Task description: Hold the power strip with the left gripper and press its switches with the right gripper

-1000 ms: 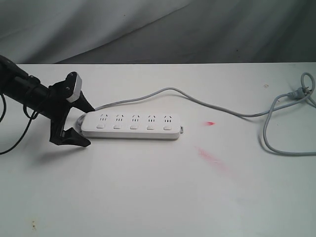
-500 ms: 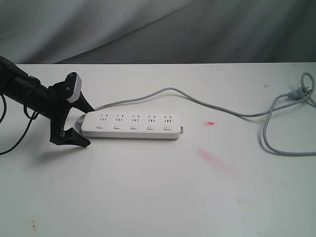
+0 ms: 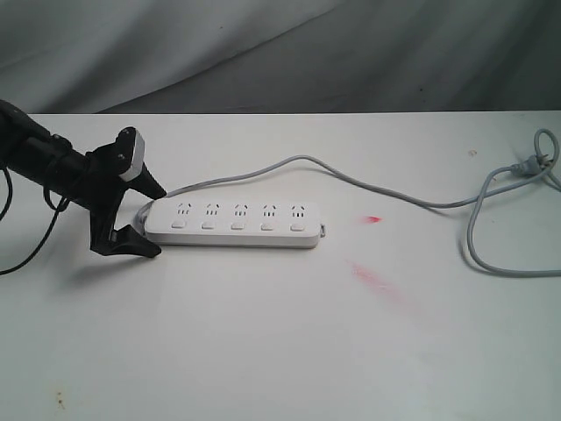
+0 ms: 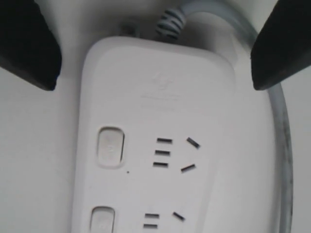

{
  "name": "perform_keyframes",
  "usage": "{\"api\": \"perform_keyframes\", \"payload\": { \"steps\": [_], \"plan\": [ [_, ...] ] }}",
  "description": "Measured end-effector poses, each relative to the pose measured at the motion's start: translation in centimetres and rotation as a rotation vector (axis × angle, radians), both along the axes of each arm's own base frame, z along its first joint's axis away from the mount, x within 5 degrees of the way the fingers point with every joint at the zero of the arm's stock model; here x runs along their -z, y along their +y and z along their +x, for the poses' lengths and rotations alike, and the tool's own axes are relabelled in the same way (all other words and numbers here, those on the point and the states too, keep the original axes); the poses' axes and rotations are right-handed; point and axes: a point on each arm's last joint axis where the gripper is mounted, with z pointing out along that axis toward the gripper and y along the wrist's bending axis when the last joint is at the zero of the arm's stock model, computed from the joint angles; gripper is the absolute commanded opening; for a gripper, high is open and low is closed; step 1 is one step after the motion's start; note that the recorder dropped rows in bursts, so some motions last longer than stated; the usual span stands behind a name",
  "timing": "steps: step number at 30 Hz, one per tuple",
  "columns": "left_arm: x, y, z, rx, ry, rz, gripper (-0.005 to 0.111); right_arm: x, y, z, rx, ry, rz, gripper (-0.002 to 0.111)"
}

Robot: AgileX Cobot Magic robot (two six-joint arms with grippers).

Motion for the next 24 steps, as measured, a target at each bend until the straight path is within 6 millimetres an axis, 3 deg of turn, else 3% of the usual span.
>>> {"api": "perform_keyframes", "payload": {
  "steps": [15, 24],
  "plan": [
    [0.01, 0.06, 0.14, -0.013, -0.010, 0.005, 0.098, 0.00, 0.00, 0.00, 0.000, 0.000, 0.000, 0.000],
    [0.01, 0.05, 0.10, -0.009, -0.007, 0.004, 0.066, 0.00, 0.00, 0.00, 0.000, 0.000, 0.000, 0.000]
  ]
}}
